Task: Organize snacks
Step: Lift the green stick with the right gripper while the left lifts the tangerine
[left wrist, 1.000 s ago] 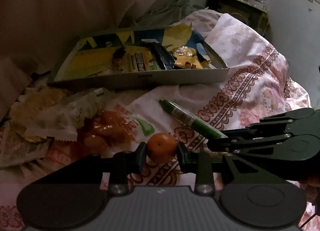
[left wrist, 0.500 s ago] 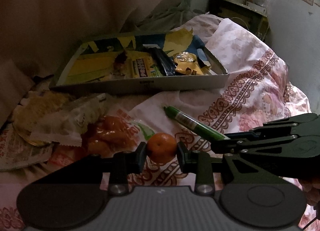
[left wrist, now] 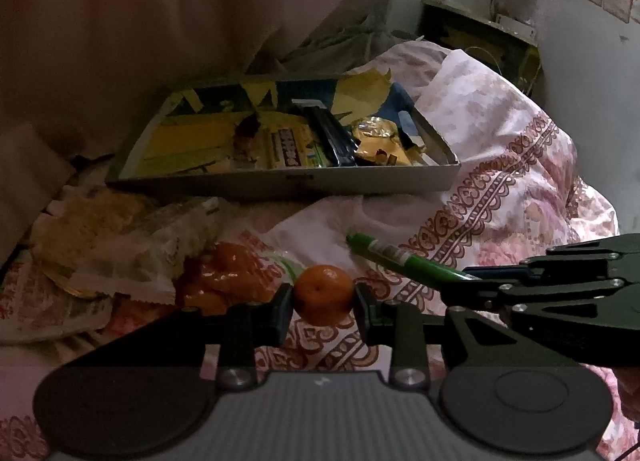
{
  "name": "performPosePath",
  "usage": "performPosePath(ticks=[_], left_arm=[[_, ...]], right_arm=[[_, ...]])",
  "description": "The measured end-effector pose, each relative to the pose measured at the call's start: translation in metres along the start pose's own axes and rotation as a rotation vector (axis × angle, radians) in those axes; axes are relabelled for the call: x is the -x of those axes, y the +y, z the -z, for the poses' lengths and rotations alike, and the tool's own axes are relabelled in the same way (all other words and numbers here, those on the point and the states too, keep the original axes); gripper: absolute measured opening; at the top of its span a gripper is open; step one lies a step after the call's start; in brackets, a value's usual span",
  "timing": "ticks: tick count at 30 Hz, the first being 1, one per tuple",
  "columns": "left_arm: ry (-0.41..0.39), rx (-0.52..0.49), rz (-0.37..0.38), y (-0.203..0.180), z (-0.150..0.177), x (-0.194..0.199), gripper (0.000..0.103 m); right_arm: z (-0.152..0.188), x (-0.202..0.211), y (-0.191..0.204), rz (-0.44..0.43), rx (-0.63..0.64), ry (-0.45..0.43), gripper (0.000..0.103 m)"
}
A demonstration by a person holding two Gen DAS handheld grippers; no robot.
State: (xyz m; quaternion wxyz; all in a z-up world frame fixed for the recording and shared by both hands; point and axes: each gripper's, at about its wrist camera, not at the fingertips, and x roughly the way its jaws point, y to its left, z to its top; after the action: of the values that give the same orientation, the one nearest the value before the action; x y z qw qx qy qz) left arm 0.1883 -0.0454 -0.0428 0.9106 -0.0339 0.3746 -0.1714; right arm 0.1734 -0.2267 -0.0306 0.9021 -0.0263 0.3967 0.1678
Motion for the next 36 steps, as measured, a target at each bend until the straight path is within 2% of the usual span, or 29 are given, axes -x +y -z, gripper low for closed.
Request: performPosePath(ticks=[27, 36], left_arm=[[-0.022, 0.017, 0.006, 0.0, -0.004, 0.006, 0.036], [-0.097, 0.04, -0.011, 0.007, -0.026, 0.016, 0.036]], right_arm=[[-0.002, 0.022, 0.012, 0.04, 0.08, -0.081, 0.018], [-0.009, 0.039, 0.018, 0.052, 0.126, -0.177, 0.018]])
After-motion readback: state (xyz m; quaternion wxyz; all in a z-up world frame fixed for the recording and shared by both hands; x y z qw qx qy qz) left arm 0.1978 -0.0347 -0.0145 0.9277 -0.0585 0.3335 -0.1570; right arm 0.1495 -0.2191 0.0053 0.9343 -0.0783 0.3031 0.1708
